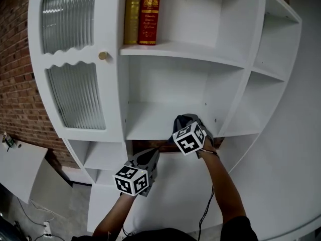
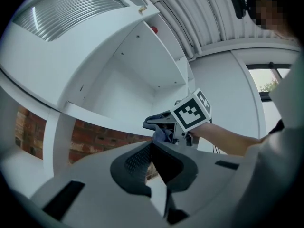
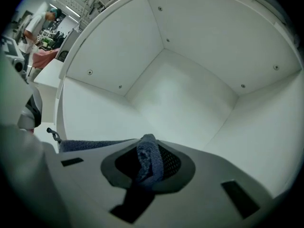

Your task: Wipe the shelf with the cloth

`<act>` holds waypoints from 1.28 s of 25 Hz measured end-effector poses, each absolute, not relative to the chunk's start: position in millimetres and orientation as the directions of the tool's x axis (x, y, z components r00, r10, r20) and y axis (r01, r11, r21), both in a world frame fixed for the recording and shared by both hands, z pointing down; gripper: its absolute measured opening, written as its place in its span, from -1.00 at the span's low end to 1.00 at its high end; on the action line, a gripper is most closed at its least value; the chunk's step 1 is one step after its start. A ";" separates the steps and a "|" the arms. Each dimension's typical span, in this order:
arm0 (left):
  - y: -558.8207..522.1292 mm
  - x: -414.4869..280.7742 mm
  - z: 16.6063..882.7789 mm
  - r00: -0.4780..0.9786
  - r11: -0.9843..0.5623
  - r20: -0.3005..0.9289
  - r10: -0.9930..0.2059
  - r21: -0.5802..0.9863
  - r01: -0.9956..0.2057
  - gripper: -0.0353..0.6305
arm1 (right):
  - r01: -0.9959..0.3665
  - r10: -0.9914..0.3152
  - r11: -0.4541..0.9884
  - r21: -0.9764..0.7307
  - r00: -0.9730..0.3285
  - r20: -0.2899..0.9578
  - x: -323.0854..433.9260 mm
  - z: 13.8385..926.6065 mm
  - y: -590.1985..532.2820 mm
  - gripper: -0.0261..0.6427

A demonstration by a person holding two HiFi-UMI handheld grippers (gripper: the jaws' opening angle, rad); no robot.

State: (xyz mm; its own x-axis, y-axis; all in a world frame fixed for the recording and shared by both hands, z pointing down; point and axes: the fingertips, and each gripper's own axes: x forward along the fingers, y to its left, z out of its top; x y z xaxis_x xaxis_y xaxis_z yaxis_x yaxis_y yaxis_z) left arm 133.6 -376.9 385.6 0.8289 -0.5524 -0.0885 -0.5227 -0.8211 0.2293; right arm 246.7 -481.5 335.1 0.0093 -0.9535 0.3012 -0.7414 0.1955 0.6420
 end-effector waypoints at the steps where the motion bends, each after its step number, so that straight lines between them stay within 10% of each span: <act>1: -376.7 137.2 385.7 0.832 -0.824 -0.090 -0.548 0.229 -0.518 -0.85 | -0.743 -0.954 0.188 0.642 0.018 0.300 251.9 334.9 -480.7 -0.72; 32: -373.8 181.0 384.0 0.866 -0.856 -0.104 -0.490 0.243 -0.456 -0.85 | -0.774 -0.952 0.098 0.626 0.111 0.286 317.9 333.6 -461.4 -0.72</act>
